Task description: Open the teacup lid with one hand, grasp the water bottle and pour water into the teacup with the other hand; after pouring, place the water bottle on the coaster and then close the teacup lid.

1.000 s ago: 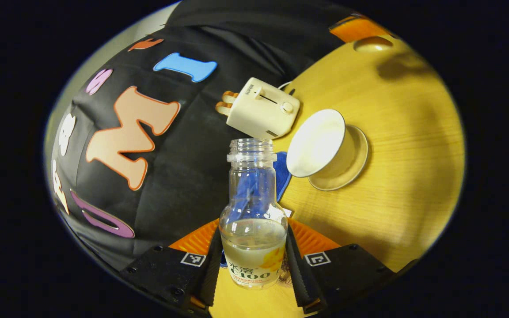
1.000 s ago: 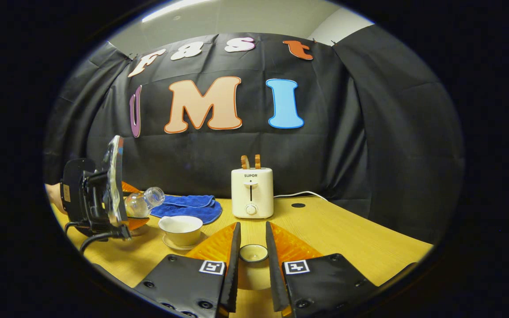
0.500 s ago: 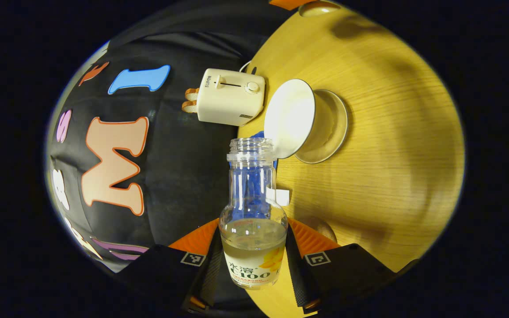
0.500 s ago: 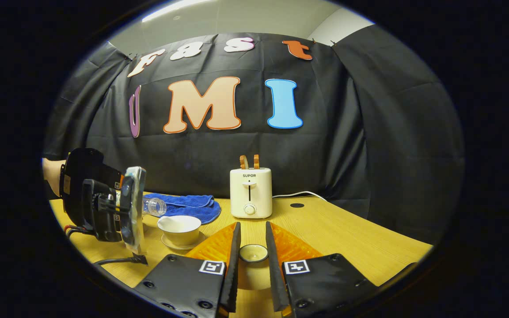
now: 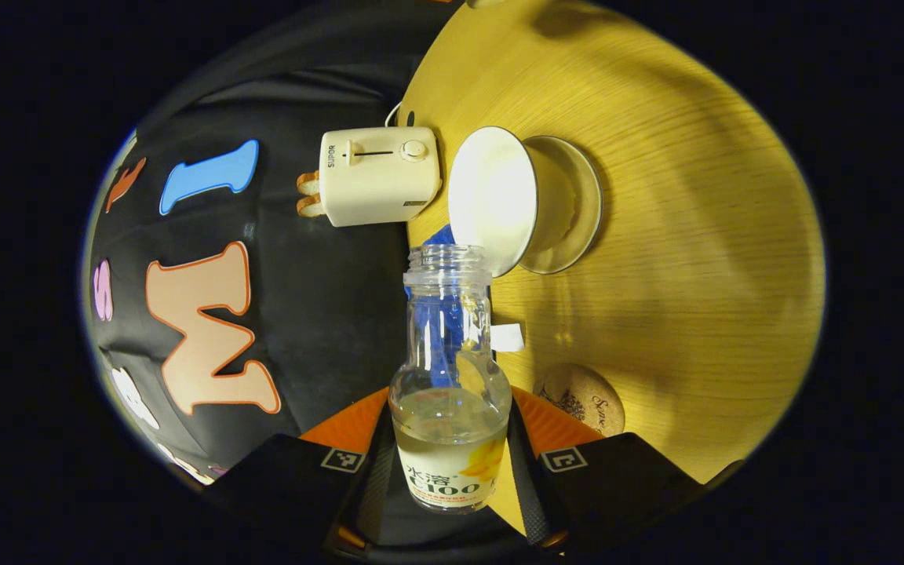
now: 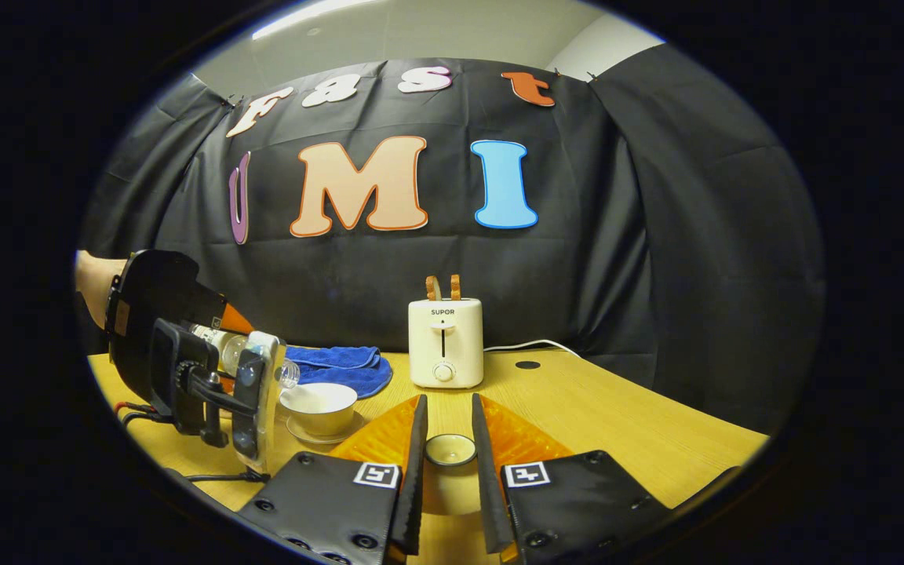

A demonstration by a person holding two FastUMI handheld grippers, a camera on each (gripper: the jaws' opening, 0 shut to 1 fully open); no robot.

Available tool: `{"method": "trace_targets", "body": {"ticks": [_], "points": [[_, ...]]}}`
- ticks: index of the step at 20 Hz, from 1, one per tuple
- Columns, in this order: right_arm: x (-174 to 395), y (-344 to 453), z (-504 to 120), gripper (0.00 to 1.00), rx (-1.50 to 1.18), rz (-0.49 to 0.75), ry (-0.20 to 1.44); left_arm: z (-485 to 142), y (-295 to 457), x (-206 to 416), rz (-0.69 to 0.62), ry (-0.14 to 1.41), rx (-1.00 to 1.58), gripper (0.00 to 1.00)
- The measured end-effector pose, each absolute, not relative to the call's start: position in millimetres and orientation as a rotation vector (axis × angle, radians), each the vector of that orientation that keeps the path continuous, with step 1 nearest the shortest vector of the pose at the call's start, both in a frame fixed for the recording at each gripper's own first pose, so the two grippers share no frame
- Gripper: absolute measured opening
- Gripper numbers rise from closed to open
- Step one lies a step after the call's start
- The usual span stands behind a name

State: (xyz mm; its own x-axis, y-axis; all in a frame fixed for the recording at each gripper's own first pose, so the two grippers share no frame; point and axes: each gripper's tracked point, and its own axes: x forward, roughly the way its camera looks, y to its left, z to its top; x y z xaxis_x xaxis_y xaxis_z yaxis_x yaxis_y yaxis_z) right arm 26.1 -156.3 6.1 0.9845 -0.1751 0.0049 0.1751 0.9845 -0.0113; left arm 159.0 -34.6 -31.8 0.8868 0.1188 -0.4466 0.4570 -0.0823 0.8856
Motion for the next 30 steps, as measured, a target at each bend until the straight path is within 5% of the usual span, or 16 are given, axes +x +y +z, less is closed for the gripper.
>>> {"method": "trace_targets", "body": {"ticks": [30], "points": [[26.0, -157.6, 6.0, 0.34, -0.006, -0.175, -0.004, -17.1, -57.1, 173.7, -0.333, 0.512, 1.910, 0.66]]}}
